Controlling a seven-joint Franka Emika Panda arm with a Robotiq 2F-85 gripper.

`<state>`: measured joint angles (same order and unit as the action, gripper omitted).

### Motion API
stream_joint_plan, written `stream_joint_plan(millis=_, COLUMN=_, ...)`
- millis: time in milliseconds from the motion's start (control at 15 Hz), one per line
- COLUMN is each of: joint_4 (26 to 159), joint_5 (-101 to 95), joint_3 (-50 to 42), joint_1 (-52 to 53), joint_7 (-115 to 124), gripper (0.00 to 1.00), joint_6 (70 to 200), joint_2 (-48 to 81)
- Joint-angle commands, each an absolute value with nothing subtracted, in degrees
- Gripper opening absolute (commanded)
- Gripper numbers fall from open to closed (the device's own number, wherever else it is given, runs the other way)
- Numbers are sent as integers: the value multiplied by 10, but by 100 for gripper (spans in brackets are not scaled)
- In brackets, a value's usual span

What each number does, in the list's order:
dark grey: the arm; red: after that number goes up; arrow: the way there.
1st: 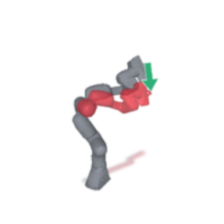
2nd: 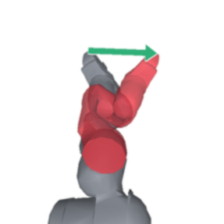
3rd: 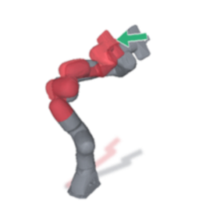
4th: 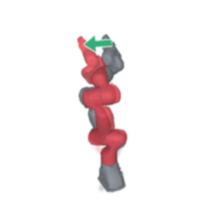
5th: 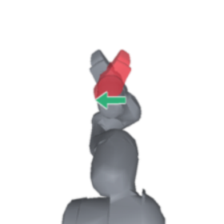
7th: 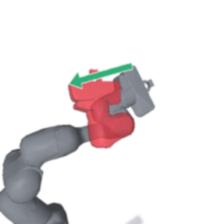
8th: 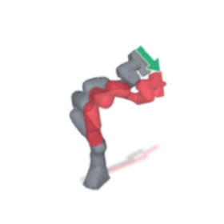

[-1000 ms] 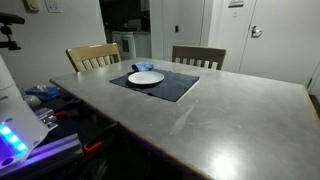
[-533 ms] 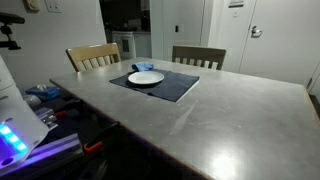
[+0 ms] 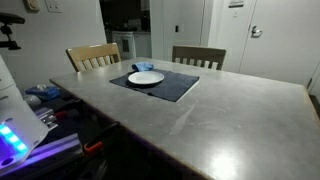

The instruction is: Wipe the white plate with the blue towel

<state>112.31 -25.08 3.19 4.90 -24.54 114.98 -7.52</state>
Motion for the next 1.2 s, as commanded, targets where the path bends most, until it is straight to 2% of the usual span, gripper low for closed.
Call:
stream_joint_plan(millis=0, joint_4=1082, joint_5=-239, joint_3=36, joint_1=48, joint_7=-236, gripper=100, joint_6=1150, joint_2=-17)
stream_joint_plan(millis=733, joint_4=1001, joint_5=-132, joint_3=45, joint_1=47, joint_7=-253, gripper=100, joint_6=1153, joint_2=103)
stream_joint_plan(millis=1133, joint_4=1014, joint_5=-152, joint_3=47, joint_1=47, joint_7=-246, gripper=100, joint_6=1153, joint_2=95)
